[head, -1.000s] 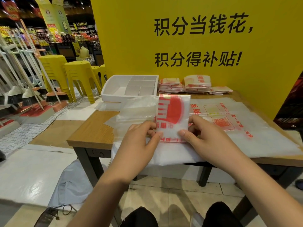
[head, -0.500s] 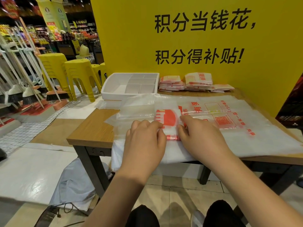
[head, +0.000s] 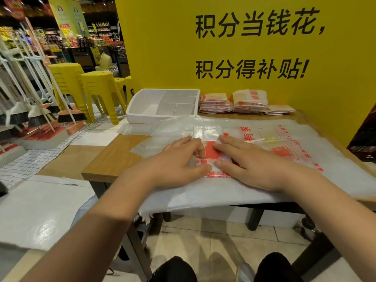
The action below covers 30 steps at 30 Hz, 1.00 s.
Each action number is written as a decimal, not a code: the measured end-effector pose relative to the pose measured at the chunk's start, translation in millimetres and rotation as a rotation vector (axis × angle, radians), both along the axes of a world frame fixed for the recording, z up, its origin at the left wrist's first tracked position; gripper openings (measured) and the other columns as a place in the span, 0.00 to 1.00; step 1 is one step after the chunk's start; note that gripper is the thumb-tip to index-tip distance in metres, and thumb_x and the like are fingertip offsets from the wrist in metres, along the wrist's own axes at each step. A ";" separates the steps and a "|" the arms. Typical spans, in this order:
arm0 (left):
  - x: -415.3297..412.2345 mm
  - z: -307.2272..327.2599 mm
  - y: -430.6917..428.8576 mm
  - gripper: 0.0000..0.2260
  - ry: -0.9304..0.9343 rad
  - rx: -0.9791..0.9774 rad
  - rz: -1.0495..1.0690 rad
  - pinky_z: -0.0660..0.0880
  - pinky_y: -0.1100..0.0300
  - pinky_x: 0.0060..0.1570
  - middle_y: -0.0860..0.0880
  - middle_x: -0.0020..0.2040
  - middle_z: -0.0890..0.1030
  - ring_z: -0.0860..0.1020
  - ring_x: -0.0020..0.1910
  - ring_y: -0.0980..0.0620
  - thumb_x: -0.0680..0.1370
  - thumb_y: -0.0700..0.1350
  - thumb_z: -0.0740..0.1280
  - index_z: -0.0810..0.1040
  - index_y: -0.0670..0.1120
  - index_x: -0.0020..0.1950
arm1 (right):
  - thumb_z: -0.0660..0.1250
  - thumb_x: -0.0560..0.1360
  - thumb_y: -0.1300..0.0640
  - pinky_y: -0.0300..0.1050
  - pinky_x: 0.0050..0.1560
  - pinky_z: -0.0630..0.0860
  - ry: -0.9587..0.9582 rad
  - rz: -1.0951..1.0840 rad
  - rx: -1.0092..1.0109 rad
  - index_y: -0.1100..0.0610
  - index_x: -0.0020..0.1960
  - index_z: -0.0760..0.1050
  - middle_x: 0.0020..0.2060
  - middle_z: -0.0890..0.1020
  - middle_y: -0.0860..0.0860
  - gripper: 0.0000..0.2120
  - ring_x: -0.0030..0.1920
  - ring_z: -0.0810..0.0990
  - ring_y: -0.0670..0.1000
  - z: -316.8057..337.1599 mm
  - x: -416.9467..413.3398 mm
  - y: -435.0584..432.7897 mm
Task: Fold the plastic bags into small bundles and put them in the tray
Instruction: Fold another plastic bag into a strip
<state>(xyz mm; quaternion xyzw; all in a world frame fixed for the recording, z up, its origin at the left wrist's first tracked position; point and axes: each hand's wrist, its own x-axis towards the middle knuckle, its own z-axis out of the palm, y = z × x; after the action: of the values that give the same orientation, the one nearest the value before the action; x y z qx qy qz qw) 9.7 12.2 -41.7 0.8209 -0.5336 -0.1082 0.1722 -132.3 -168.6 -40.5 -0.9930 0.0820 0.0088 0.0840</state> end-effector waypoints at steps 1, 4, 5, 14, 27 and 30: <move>5.0 -0.6 0.4 0.15 0.008 0.007 -0.009 0.63 0.51 0.69 0.58 0.65 0.69 0.62 0.73 0.51 0.77 0.67 0.62 0.67 0.60 0.56 | 0.45 0.75 0.29 0.46 0.79 0.45 0.022 0.007 0.034 0.42 0.81 0.48 0.81 0.46 0.41 0.37 0.79 0.44 0.42 0.4 0.4 -3.5; 15.5 -1.8 0.7 0.25 -0.005 0.058 -0.006 0.66 0.46 0.70 0.57 0.68 0.67 0.62 0.73 0.51 0.70 0.77 0.60 0.65 0.65 0.60 | 0.48 0.73 0.25 0.45 0.79 0.42 0.062 0.041 0.075 0.37 0.80 0.45 0.80 0.45 0.37 0.39 0.79 0.42 0.39 2.4 0.3 -14.2; 18.2 -1.1 1.5 0.30 -0.011 0.091 0.001 0.65 0.45 0.71 0.57 0.72 0.65 0.61 0.74 0.51 0.67 0.79 0.60 0.63 0.66 0.64 | 0.49 0.72 0.24 0.46 0.79 0.41 0.085 0.054 0.085 0.34 0.79 0.45 0.79 0.44 0.35 0.39 0.78 0.40 0.38 3.6 -0.8 -19.2; 25.1 6.5 1.2 0.43 0.022 0.235 0.012 0.59 0.47 0.76 0.56 0.80 0.52 0.52 0.79 0.52 0.64 0.80 0.62 0.53 0.68 0.75 | 0.58 0.69 0.24 0.44 0.78 0.41 0.268 0.069 0.108 0.32 0.78 0.44 0.77 0.43 0.31 0.43 0.77 0.40 0.36 21.0 1.1 -34.2; 11.2 20.4 1.9 0.34 -0.146 0.171 -0.053 0.65 0.49 0.71 0.52 0.72 0.67 0.63 0.71 0.52 0.72 0.67 0.63 0.57 0.64 0.76 | 0.62 0.68 0.24 0.45 0.76 0.55 0.126 0.083 0.001 0.44 0.80 0.51 0.78 0.59 0.45 0.48 0.77 0.57 0.49 29.1 -3.8 -14.9; 12.3 19.8 1.8 0.35 -0.182 0.139 -0.068 0.68 0.50 0.69 0.54 0.71 0.70 0.67 0.69 0.53 0.72 0.73 0.60 0.57 0.64 0.76 | 0.57 0.68 0.20 0.50 0.75 0.59 0.064 0.096 -0.071 0.43 0.80 0.54 0.77 0.64 0.45 0.47 0.74 0.62 0.50 26.8 -0.7 -13.1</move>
<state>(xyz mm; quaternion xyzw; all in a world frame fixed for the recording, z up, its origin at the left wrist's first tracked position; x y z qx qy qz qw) 22.0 14.0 -21.9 0.8186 -0.5659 -0.0760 0.0620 -133.0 -181.7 -13.7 -0.9974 0.0371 0.0415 0.0454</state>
